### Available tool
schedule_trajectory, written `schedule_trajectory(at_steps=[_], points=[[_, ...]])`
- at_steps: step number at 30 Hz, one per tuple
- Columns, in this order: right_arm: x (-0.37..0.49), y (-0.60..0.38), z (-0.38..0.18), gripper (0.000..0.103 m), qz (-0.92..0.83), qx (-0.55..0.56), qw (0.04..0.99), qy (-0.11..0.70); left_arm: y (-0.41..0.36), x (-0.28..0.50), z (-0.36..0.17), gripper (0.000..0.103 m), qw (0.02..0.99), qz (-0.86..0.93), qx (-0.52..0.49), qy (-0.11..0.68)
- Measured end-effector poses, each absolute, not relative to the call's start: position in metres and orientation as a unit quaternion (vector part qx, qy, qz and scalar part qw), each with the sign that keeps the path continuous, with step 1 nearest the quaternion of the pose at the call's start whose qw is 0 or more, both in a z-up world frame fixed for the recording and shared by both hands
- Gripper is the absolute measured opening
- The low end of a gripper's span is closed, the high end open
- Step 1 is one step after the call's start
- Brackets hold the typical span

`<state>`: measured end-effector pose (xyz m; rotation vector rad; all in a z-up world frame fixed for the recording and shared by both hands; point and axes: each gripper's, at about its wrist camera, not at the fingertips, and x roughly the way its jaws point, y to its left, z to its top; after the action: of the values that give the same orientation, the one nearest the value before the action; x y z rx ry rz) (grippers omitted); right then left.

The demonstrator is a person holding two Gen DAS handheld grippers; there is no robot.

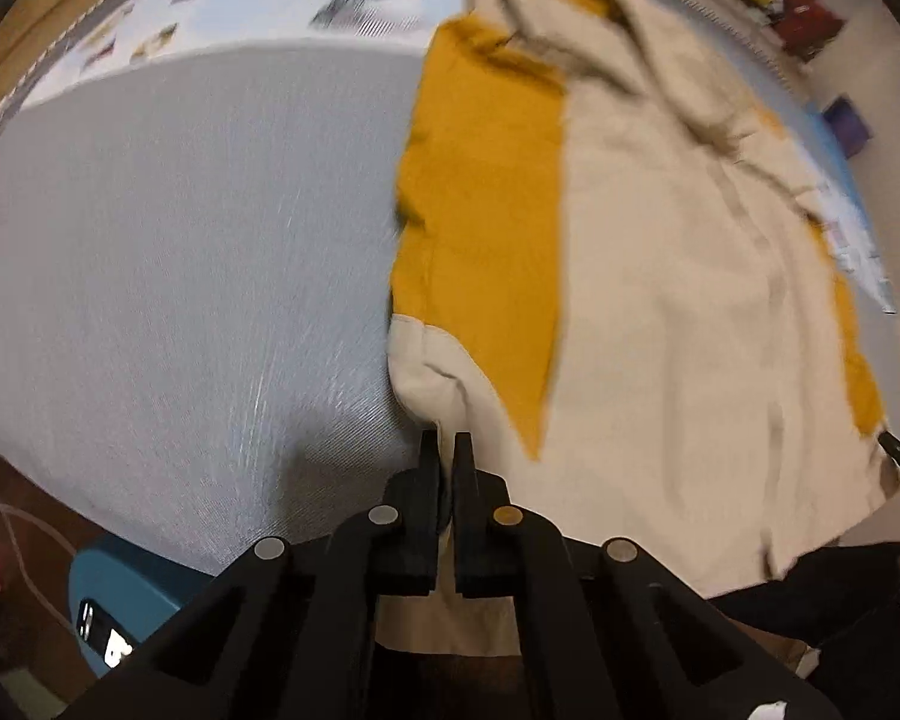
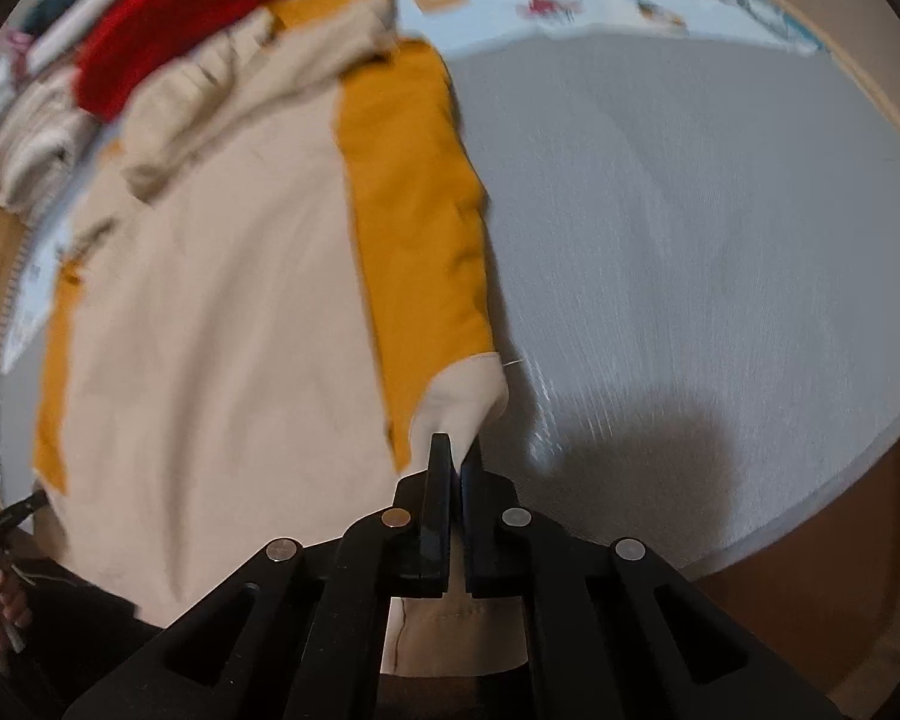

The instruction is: Fold large clothes

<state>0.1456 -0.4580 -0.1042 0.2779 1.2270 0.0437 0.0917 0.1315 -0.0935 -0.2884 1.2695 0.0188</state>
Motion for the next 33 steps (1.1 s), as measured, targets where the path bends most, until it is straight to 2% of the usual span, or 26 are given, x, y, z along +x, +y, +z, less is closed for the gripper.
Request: schedule_trajectory(at_steps=[6, 14, 20, 28, 33], points=[[0.146, -0.447, -0.051, 0.002, 0.061, 0.145, 0.843, 0.514, 0.127, 0.096, -0.034, 0.000, 0.826, -0.052, -0.140, 0.543], [0.131, -0.454, 0.018, 0.002, 0.098, 0.187, 0.868, 0.450, 0.138, 0.064, 0.033, 0.000, 0.845, -0.107, -0.140, 0.504], [0.081, -0.469, 0.060, 0.002, 0.122, 0.198, 0.878, 0.419, 0.148, 0.023, 0.074, 0.000, 0.843, -0.149, -0.154, 0.494], [0.004, -0.495, 0.088, 0.002, 0.121, 0.214, 0.883, 0.401, 0.172, -0.031, 0.089, 0.000, 0.827, -0.165, -0.200, 0.500], [0.014, -0.500, 0.077, 0.002, 0.113, 0.226, 0.880, 0.401, 0.172, -0.012, 0.080, 0.000, 0.824, -0.153, -0.210, 0.503]])
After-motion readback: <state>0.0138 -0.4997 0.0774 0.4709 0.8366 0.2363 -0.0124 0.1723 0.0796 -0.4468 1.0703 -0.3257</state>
